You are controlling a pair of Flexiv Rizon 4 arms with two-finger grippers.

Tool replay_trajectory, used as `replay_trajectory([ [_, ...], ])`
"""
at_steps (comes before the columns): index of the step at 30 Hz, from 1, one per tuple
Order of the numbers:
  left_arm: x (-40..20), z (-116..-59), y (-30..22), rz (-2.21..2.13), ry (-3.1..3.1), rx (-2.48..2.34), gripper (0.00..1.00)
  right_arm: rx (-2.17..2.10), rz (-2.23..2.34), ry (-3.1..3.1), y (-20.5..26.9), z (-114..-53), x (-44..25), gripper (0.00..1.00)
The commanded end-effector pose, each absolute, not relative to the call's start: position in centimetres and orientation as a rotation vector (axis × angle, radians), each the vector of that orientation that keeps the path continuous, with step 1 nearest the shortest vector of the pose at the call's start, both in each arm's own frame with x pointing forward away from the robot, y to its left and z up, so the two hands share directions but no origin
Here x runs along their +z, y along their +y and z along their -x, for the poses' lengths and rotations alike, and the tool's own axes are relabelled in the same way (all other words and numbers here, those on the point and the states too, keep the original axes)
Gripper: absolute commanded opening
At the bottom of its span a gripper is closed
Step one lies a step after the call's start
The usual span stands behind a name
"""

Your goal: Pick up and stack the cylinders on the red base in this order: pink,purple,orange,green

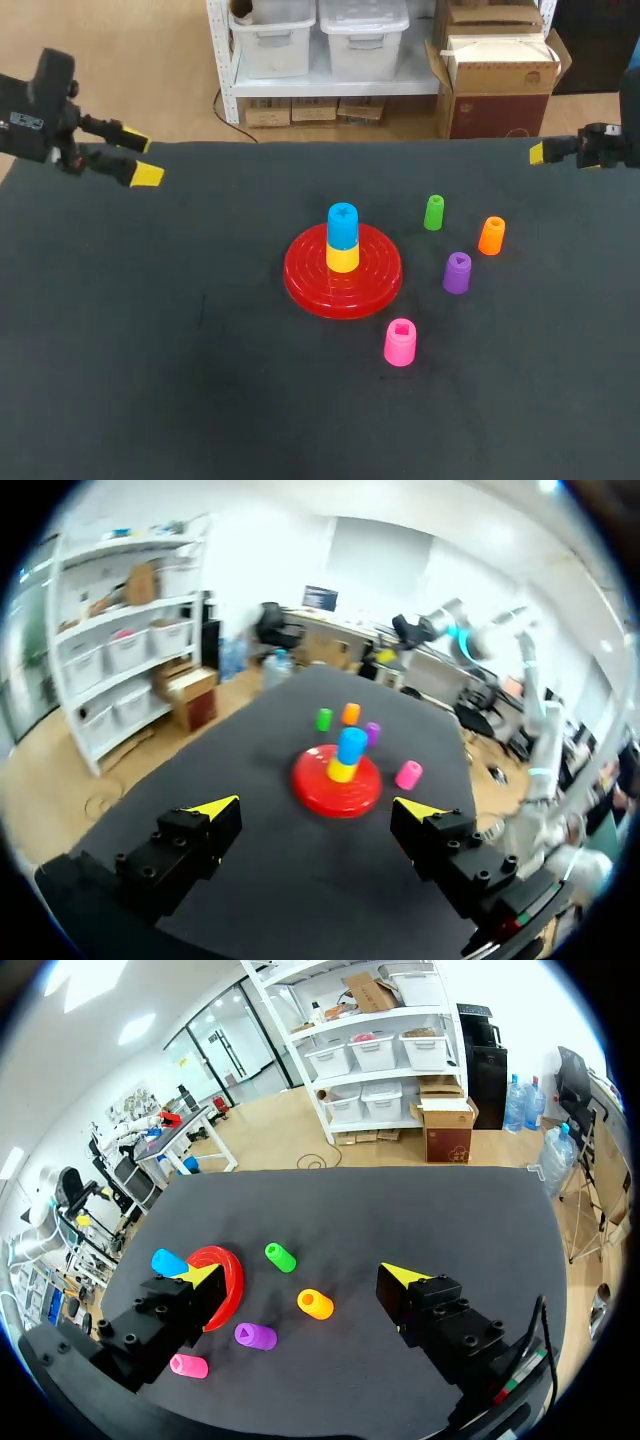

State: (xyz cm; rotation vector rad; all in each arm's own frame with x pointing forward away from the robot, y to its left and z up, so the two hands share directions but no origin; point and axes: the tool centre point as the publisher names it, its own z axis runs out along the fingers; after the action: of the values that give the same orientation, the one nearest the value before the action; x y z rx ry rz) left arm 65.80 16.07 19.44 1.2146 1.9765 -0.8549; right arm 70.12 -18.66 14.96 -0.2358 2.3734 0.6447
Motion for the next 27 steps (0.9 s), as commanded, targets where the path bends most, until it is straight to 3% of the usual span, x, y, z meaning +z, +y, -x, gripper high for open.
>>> replay_trajectory([
  [1, 19.0, -65.2, 16.0, -1.685, 1.673, -1.007, 1.0, 0.64, 0.233, 2.374, -18.6, -70.1, 15.0, 1.0],
  [27, 16.2, -65.9, 13.9, -1.564, 1.805, -0.878, 1.0, 0.64, 0.233, 2.374, -18.6, -70.1, 15.0, 1.0],
])
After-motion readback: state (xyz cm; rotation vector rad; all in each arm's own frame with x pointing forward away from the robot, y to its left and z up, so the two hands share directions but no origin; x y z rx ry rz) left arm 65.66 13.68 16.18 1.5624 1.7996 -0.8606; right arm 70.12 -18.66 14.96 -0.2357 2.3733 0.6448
